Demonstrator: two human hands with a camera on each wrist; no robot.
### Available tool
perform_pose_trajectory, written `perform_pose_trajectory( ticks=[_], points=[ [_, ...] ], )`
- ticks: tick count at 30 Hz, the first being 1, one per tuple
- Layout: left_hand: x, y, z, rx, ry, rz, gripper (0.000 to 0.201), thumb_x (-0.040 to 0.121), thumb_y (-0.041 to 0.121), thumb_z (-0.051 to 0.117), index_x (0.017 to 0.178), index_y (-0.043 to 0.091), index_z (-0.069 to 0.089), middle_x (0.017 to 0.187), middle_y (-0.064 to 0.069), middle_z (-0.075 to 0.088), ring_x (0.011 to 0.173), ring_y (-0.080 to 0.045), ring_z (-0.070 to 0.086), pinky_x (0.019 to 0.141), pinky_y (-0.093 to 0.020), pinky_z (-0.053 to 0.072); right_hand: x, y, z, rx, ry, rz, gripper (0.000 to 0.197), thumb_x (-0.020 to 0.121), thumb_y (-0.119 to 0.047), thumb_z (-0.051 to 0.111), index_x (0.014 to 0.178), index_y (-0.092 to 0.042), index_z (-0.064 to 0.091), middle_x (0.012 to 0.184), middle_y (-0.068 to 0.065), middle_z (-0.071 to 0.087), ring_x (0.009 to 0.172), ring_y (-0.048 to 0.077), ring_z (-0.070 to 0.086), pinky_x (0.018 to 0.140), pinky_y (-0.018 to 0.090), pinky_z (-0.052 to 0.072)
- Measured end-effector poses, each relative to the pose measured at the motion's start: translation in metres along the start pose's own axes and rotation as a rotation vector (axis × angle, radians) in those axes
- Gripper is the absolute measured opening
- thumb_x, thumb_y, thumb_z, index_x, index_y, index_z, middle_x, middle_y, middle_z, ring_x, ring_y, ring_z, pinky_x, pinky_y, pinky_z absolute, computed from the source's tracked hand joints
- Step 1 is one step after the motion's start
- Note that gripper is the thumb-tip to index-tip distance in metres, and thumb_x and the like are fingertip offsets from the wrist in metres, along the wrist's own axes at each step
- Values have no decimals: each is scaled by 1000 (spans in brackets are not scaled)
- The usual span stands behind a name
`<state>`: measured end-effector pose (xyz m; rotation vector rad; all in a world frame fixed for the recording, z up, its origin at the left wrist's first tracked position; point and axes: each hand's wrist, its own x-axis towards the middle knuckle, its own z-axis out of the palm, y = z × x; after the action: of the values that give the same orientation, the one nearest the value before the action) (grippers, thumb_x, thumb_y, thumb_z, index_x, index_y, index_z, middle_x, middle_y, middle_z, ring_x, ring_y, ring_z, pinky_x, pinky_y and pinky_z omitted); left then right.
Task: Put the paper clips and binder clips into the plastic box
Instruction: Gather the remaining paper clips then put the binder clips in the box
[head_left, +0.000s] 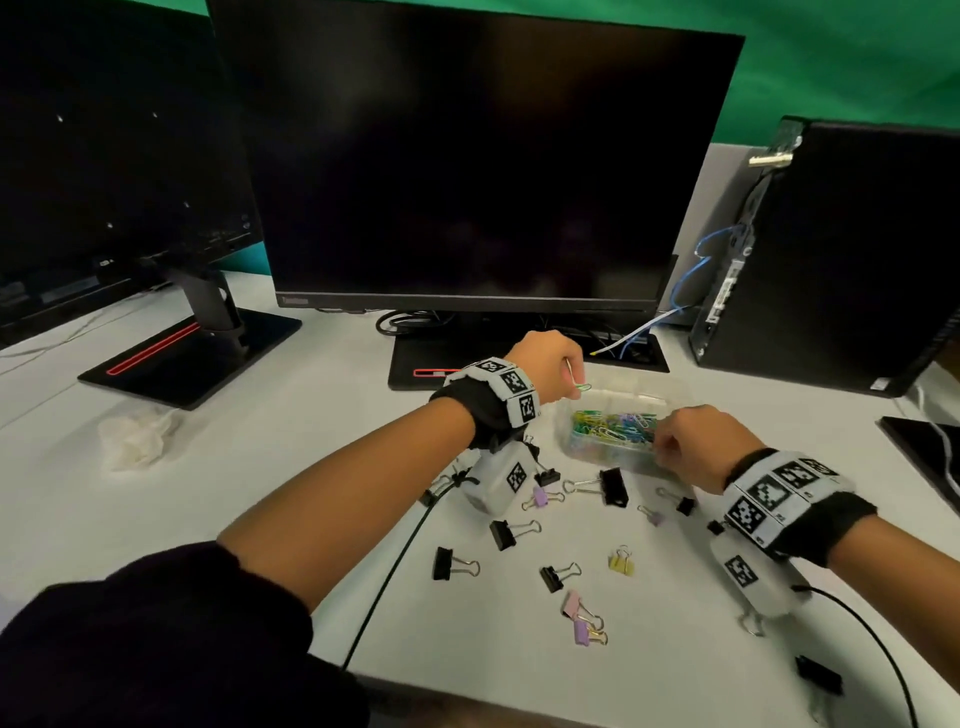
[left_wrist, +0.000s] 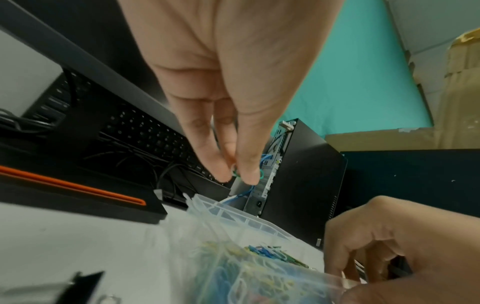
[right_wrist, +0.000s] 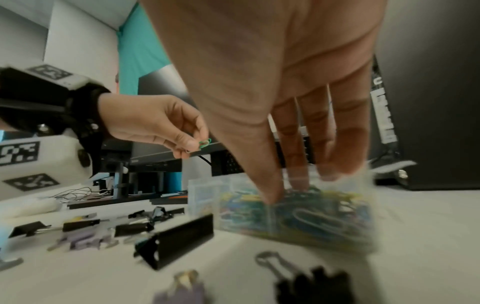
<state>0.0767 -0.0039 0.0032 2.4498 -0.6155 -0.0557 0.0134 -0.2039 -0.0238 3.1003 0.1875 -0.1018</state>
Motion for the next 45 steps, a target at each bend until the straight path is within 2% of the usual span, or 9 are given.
perform_pose_trajectory(
  ticks=[3,7,13,19,24,30,35,41,45],
  points=[
    [13,12,17,-6,-33,2,6,77,7,72,83,6,72,65,7,60,62,-8,57,83,-33,56,-2,6,4,29,7,-30,12,84,-22,58,88,-20,69,97,4,70,89,23,61,76,29,46],
    [24,20,35,48,-118,-6,17,84,6,65,98,4,74,102,-11,72,96,-23,66,88,-30,53,-2,7,2,52,10,-71,15,85,-24,60,93,-20,71,97,1,71,91,22,62,79,28,46],
    [9,2,9,25,-11,-13,26,92,12,54,114,13,68,120,-4,66,110,-18,62,93,-24,46,-2,5,-4,77,-22,-72,18,86,-23,55,93,-22,71,99,1,71,90,21,62,77,27,47],
    [-37,-49,-40,232,-50,-60,27,87,10,59,113,14,67,114,-4,68,104,-15,63,84,-16,43,1,-24,-12,51,48,-147,18,85,-23,54,98,-20,67,107,3,63,96,22,58,75,26,44],
    [-79,-100,-55,435,-224,-299,28,82,25,68,110,19,66,112,-3,60,101,-19,58,82,-22,40,6,-65,-19,136,30,-267,16,84,-30,57,94,-22,66,100,0,61,94,19,57,78,27,45],
    [-99,-129,-53,420,-212,-434,31,77,37,71,100,17,65,92,5,49,87,-13,48,82,-26,41,22,-120,-18,170,-13,-388,16,84,-23,56,95,-22,67,92,-3,62,87,15,55,76,27,48],
    [-98,-128,-48,392,-187,-439,9,81,26,65,81,17,62,71,13,48,82,-13,51,68,-23,42,33,-152,-15,181,-37,-441,13,82,-19,58,91,-18,68,84,-6,54,81,13,52,70,25,43],
    [-97,-131,-57,-5,-88,-497,21,88,15,54,78,3,68,77,-8,68,52,-8,60,66,-20,53,46,-179,-7,202,-112,-450,14,81,-21,62,93,-19,67,90,-1,58,95,19,57,77,29,48],
    [-102,-130,-60,-477,1,-529,15,90,12,56,83,2,65,80,-7,69,56,-9,66,68,-23,59,51,-189,-5,438,-53,-423,30,77,-36,70,100,-19,61,92,1,67,84,15,59,70,25,44]
  ],
)
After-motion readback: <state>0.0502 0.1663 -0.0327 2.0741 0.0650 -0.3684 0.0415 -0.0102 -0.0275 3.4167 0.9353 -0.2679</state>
